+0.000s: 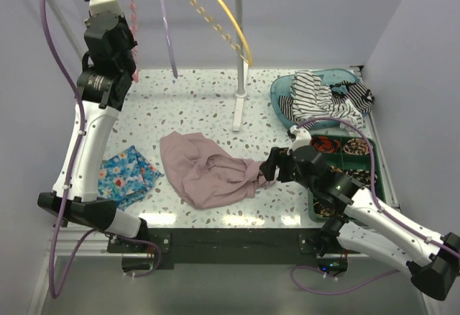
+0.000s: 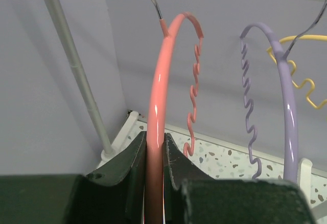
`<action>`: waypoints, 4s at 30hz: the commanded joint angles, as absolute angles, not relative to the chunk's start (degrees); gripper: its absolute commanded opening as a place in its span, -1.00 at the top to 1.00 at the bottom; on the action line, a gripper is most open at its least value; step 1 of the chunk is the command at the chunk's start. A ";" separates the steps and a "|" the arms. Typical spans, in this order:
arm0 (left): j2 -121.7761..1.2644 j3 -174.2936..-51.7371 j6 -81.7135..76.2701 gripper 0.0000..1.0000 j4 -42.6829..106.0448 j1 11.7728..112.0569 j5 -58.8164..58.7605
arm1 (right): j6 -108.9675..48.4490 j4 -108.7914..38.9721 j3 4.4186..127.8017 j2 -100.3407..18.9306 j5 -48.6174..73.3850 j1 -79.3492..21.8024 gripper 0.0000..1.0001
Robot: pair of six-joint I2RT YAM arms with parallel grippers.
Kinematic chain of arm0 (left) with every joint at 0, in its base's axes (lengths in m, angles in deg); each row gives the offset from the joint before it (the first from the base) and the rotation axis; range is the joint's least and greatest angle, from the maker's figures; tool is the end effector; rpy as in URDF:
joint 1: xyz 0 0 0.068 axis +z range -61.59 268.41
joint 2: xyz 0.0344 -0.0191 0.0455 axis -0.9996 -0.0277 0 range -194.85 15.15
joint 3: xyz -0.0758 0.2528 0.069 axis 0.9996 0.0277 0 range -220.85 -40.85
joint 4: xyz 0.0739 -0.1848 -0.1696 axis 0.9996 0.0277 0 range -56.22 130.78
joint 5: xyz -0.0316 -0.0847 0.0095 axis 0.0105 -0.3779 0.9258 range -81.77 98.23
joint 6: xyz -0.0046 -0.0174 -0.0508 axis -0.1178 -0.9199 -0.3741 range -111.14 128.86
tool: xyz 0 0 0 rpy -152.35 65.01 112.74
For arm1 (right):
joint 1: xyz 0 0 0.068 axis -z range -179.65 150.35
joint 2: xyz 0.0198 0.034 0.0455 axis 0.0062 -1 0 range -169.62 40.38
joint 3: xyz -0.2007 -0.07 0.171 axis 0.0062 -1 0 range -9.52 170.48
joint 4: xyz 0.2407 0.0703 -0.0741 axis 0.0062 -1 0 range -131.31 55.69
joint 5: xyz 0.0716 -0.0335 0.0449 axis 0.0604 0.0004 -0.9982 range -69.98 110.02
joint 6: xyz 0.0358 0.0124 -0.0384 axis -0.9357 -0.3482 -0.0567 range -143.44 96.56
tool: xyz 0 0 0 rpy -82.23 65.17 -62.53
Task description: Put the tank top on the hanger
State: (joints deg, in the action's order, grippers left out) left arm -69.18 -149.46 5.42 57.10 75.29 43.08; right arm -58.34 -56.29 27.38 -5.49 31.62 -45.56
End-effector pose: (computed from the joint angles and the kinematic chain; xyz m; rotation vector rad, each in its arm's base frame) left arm 0.2927 -0.0475 0.5334 -0.3478 1.5229 0.2442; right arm 0.1310 0.1249 0.2681 -0.0836 2.1614 0.6259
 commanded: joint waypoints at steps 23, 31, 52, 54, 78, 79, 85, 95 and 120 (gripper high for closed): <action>-41.73 -121.10 -1.42 1.00 61.55 75.67 30.12 | -57.64 -55.76 32.49 -5.94 35.32 -45.79 -0.40; -35.31 -107.92 -3.97 1.00 64.28 75.50 19.15 | -57.72 -54.27 32.75 -8.58 35.40 -45.79 -0.38; -21.32 -93.76 -2.05 1.00 70.78 65.04 -3.09 | -58.95 -51.89 36.26 -21.23 35.32 -45.79 -0.21; -20.97 -93.67 -1.08 1.00 70.87 65.04 -5.81 | -59.30 -52.24 37.58 -24.55 35.32 -45.79 -0.15; -21.68 -99.03 1.91 1.00 72.90 64.95 -7.94 | -61.68 -52.95 40.49 -39.96 40.86 -47.02 0.18; -21.85 -99.03 1.83 1.00 72.90 64.95 -7.94 | -61.50 -52.69 40.49 -39.87 40.68 -47.02 0.30; -22.47 -99.38 1.92 1.00 72.46 64.95 -7.68 | -60.18 -53.91 41.80 -38.99 40.06 -47.02 1.00; -23.52 -100.87 -0.54 1.00 70.52 64.95 0.40 | -53.86 -60.85 55.75 -33.63 44.55 -47.02 1.00; -23.87 -100.88 2.79 1.00 72.89 64.95 -12.77 | -70.29 -66.31 23.52 -4.88 41.01 -47.20 -0.01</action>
State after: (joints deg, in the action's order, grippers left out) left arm -24.01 -100.94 1.33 74.97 65.08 -8.17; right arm -70.34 -66.52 19.43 -2.41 34.07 -46.89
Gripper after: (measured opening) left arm 0.191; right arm 0.486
